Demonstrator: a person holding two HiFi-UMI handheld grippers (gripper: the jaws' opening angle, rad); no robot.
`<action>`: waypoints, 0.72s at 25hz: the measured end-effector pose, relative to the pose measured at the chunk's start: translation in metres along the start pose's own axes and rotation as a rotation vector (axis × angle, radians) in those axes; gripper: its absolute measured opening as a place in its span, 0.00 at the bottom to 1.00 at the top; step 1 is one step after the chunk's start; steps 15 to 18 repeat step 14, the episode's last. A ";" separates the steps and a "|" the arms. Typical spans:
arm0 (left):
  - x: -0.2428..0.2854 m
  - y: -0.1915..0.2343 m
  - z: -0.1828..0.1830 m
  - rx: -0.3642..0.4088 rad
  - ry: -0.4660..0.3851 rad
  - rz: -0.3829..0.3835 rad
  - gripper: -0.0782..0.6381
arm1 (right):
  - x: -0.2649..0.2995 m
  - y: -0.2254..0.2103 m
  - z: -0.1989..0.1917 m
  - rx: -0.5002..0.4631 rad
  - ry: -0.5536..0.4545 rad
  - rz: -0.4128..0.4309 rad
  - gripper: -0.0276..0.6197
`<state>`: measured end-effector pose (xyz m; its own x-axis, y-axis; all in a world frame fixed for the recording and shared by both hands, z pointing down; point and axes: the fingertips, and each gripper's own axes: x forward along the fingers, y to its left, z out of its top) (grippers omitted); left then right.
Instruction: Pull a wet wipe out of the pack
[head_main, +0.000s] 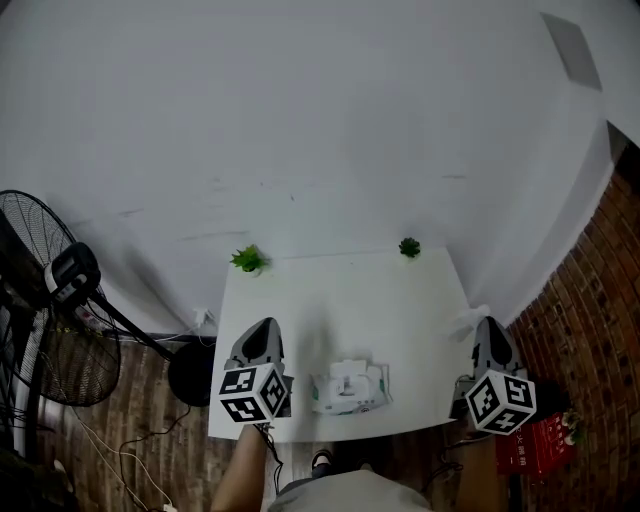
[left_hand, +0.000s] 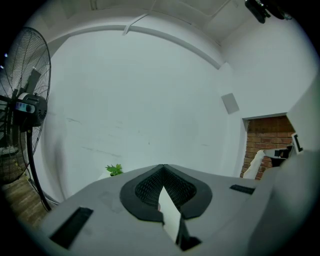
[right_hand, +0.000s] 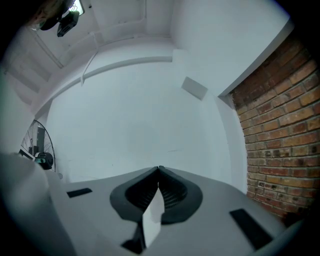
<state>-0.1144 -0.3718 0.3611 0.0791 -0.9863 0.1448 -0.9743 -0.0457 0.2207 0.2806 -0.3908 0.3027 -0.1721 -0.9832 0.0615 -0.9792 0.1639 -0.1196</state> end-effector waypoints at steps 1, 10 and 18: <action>-0.001 0.001 -0.001 -0.002 0.002 0.004 0.11 | 0.000 0.001 0.000 -0.003 0.003 0.005 0.05; -0.010 0.006 -0.009 -0.007 0.019 0.029 0.11 | 0.000 0.003 -0.009 0.005 0.021 0.024 0.05; -0.015 0.008 -0.013 -0.011 0.023 0.039 0.11 | -0.001 0.008 -0.014 0.003 0.029 0.042 0.05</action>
